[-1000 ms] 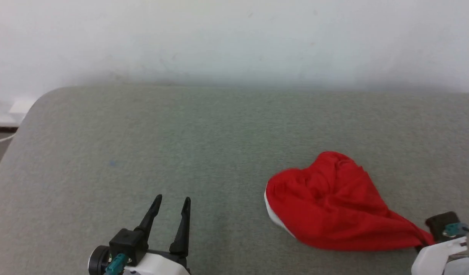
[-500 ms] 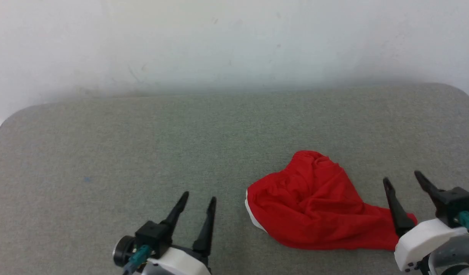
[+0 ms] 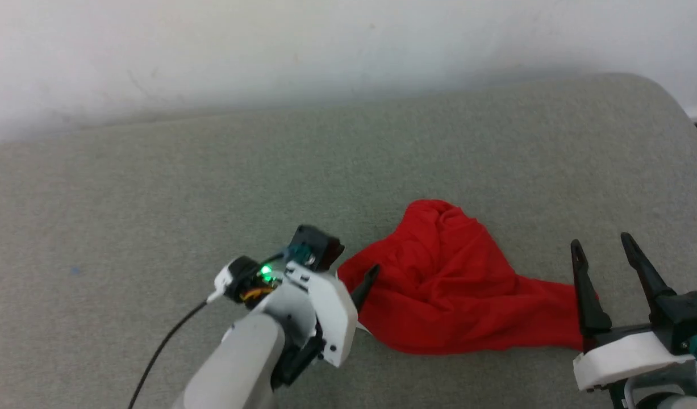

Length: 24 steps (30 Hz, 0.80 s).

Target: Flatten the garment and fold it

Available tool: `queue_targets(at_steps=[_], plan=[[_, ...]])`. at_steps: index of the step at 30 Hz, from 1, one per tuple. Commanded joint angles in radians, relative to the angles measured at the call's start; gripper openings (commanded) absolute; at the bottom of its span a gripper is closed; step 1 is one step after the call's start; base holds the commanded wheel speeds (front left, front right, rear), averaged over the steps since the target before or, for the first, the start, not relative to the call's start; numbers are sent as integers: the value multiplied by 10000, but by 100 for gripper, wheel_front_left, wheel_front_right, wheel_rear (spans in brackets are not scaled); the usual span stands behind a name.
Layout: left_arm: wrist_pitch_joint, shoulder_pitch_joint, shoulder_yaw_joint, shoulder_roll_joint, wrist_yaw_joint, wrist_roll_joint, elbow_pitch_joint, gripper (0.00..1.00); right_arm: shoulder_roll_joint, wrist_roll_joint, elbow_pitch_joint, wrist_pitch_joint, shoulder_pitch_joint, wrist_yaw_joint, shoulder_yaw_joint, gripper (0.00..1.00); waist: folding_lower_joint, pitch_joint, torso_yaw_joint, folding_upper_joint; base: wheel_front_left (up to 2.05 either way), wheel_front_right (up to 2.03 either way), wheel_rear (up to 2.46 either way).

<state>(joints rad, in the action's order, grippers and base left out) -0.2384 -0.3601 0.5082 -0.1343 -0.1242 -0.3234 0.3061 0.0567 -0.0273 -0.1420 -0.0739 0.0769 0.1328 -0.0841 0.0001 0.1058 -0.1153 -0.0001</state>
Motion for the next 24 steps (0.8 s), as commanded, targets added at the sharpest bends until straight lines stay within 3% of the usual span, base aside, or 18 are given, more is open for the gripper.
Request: queue_targets(at_steps=[1, 10, 11, 12, 13, 20, 24], plan=[[-648, -538, 328, -211, -63, -140, 283, 100, -49, -81, 118, -126, -241, -21, -8, 100, -1, 581, -466, 1, 0, 0, 0], [-1498, -1641, 887, -611, -64, -21, 1440, 100, -61, 239, 560, -378, -501, -21, 153, 100, -1, 1089, -785, 1, 0, 0, 0], [-1493, -1683, 914, -627, -64, -53, 1586, 45, -62, 257, 614, -415, -520, -21, 158, 100, -1, 1112, -789, 1, 0, 0, 0], [-1463, -1706, 945, -637, -64, -123, 1704, 7, -62, 270, 664, -447, -535, -21, 159, 100, -1, 1132, -785, 1, 0, 0, 0], [-1406, -1716, 975, -642, -64, -230, 1790, 0, -62, 280, 705, -473, -548, -21, 157, 100, -1, 1141, -771, 1, 0, 0, 0], [-200, -1672, 648, -774, -40, -930, 1922, 0, -63, 162, 844, -443, -546, -21, 38, 100, -1, 762, -387, 1, 0, 0, 0], [732, -1405, -90, -1018, 372, -1279, 1780, 0, -63, 47, 797, -357, -443, -21, 7, 100, -1, 365, -38, 1, 0, 0, 0]])
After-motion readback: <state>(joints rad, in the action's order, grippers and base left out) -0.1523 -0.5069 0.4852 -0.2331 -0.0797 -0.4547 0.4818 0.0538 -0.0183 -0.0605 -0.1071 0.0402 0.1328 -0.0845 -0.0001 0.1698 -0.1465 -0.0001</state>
